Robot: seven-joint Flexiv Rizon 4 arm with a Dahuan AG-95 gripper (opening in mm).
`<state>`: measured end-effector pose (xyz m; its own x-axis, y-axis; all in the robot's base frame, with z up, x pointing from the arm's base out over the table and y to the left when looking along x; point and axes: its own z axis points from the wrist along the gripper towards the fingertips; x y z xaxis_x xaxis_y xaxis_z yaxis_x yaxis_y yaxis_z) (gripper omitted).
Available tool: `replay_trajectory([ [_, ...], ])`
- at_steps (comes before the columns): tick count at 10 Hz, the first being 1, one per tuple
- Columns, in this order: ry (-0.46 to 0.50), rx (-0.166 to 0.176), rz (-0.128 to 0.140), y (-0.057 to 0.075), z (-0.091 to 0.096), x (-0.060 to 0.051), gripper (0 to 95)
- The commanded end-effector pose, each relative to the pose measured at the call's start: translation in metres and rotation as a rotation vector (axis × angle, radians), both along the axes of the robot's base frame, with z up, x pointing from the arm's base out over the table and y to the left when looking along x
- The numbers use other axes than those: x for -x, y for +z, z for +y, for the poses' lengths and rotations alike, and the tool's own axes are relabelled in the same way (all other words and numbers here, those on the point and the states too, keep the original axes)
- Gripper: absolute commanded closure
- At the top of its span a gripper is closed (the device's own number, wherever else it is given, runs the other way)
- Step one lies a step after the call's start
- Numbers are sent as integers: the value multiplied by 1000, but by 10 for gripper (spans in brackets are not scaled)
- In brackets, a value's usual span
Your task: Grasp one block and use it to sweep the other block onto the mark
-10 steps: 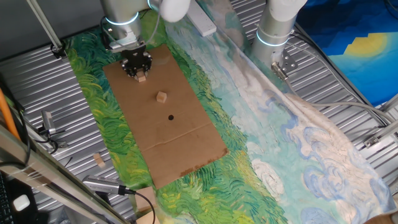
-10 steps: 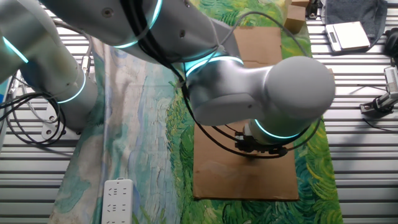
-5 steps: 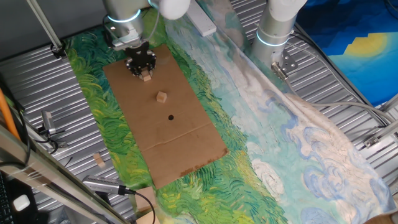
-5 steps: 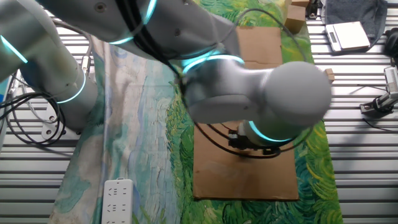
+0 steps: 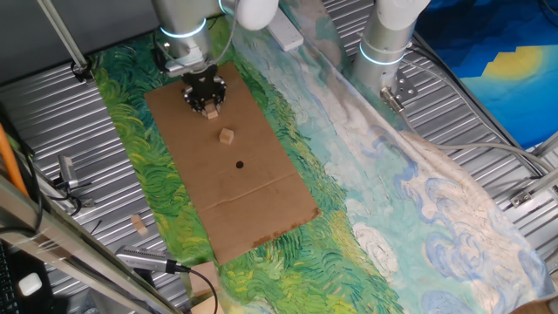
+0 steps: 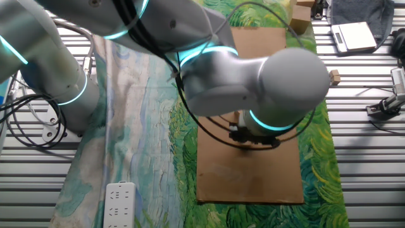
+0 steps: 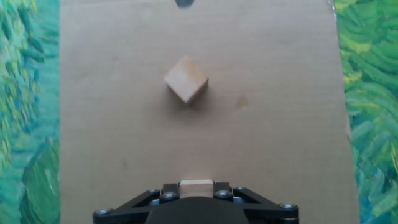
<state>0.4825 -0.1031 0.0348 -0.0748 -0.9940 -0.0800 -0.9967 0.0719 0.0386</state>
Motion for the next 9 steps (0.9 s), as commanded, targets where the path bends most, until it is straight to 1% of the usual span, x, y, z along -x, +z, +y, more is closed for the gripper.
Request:
replay_trajectory([
  [1,-19,-6,0,-2,12,0,950],
  [2,-35,-9,1,-6,25,0,950],
  [4,-46,-9,3,-7,34,1,950],
  [5,-53,-2,8,-5,37,1,950],
  [6,-57,-2,9,0,43,0,950],
  [7,-59,-6,12,1,47,-1,950],
  [9,-75,-19,14,-2,58,-3,950],
])
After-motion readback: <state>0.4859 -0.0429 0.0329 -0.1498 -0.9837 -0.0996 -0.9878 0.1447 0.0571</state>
